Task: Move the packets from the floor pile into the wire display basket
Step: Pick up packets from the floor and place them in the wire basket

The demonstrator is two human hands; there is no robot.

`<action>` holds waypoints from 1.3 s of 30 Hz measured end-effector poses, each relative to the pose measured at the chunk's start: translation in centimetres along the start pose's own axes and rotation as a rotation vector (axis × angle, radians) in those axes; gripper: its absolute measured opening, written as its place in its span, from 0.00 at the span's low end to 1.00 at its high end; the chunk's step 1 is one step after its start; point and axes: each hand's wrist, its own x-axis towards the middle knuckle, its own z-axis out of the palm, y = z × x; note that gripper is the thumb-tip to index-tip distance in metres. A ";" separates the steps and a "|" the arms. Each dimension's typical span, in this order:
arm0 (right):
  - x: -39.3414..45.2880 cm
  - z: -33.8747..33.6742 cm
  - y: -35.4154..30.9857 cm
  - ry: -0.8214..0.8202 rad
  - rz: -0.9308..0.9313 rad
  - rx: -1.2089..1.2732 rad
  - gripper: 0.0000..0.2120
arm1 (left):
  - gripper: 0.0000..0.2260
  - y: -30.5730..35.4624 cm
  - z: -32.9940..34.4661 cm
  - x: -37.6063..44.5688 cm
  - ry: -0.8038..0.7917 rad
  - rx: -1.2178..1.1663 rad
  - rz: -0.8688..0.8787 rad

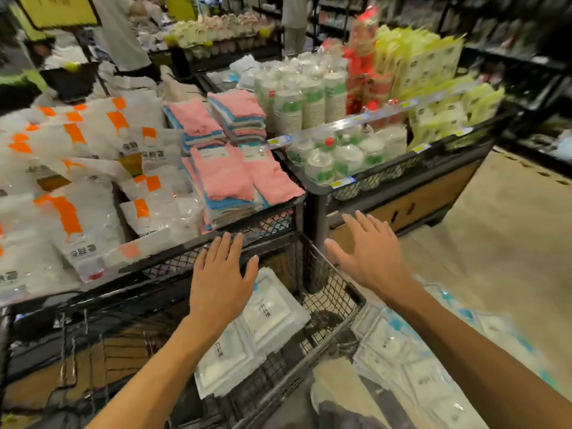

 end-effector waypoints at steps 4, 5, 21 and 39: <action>-5.4 -2.6 4.5 0.088 0.161 -0.010 0.36 | 0.29 4.9 1.1 -0.2 -0.022 -0.044 0.174; -6.8 -3.1 5.8 0.102 0.203 -0.022 0.37 | 0.29 6.5 1.5 -0.4 -0.030 -0.053 0.212; -19.2 -5.8 27.1 0.118 0.617 -0.030 0.35 | 0.29 29.7 9.3 -1.3 -0.115 -0.042 0.615; -21.7 6.2 42.8 -0.087 1.027 0.007 0.39 | 0.28 39.5 29.0 4.1 -0.489 0.080 0.658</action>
